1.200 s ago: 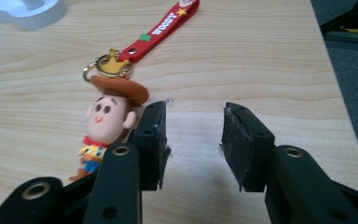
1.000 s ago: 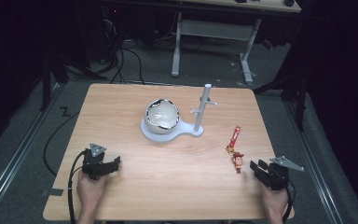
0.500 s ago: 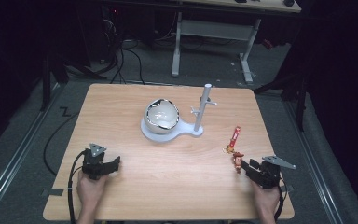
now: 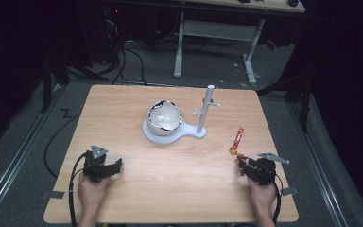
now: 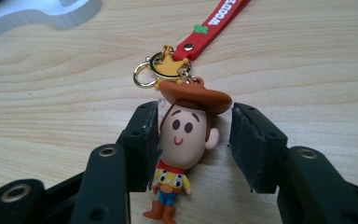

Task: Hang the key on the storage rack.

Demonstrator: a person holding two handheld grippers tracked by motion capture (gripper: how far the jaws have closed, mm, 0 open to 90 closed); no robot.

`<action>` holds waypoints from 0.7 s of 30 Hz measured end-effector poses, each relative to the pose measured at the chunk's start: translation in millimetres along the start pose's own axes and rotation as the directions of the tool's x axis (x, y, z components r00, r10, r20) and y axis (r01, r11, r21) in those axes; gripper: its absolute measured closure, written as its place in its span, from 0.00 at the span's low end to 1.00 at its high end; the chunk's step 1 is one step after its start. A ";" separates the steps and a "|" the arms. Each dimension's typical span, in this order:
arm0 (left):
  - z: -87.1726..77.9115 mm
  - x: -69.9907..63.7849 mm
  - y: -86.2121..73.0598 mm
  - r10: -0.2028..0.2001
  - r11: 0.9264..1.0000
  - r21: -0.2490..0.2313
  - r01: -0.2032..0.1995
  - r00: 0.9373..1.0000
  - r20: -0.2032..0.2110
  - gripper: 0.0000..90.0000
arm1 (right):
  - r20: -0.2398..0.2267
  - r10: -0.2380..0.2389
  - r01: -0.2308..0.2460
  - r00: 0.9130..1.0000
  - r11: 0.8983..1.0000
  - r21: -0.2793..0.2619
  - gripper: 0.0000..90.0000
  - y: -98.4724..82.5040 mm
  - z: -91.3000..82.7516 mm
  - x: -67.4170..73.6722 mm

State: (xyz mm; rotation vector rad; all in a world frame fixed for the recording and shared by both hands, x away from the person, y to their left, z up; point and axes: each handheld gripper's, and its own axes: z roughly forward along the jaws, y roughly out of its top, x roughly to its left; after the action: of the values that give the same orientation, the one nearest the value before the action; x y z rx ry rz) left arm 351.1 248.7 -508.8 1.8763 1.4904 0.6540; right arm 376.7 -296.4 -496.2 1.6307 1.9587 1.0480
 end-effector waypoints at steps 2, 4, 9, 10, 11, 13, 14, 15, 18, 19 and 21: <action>0.0 0.0 0.0 0.000 1.000 0.000 0.000 1.000 0.000 0.25 | -0.006 -0.004 0.004 1.000 1.000 0.007 0.58 0.0 2.8 -0.3; 0.0 0.0 0.0 0.000 1.000 0.000 0.000 1.000 0.000 0.25 | -0.004 0.003 -0.003 1.000 1.000 0.011 0.59 -0.1 3.5 0.7; 0.0 0.0 0.0 0.000 1.000 0.000 0.000 1.000 0.000 0.25 | -0.003 -0.024 0.024 1.000 1.000 0.011 0.68 -0.9 6.6 2.3; 0.0 0.0 0.0 0.000 1.000 0.000 0.000 1.000 0.000 0.25 | -0.002 -0.027 0.027 1.000 1.000 0.010 0.70 -0.9 6.8 2.3; 0.0 0.0 0.0 0.000 1.000 0.000 0.000 1.000 0.000 0.25 | 0.000 -0.033 0.033 0.999 0.999 0.010 0.71 -0.9 6.8 2.5; 0.0 0.0 0.0 0.000 1.000 0.000 0.000 1.000 0.000 0.25 | -0.003 -0.048 0.048 0.999 0.999 0.011 0.72 -0.8 7.2 2.6; 0.0 0.0 0.0 0.000 1.000 0.000 0.000 1.000 0.000 0.25 | -0.006 -0.048 0.048 0.999 0.999 0.013 0.72 -0.9 7.2 3.2; 0.0 0.0 0.0 0.000 1.000 0.000 0.000 1.000 0.000 0.25 | -0.008 -0.052 0.052 0.999 0.999 0.013 0.73 -0.9 7.2 3.4; 0.0 0.1 0.0 -0.001 1.000 -0.001 0.001 1.000 0.001 0.25 | -0.009 -0.073 0.073 0.997 0.997 0.012 0.74 -1.2 7.5 4.3; 0.0 0.1 0.0 -0.001 1.000 0.000 0.001 1.000 0.001 0.25 | -0.009 -0.076 0.076 0.997 0.997 0.012 0.74 -1.1 7.5 4.3; 0.0 0.1 0.0 -0.001 1.000 -0.001 0.001 1.000 0.001 0.25 | -0.010 -0.079 0.079 0.997 0.997 0.013 0.74 -1.1 7.5 4.3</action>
State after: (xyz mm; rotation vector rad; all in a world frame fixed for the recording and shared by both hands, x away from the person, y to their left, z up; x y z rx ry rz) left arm 351.1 248.8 -508.8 1.8751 1.4904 0.6529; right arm 380.1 -290.2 -501.2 1.5439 2.0231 1.0171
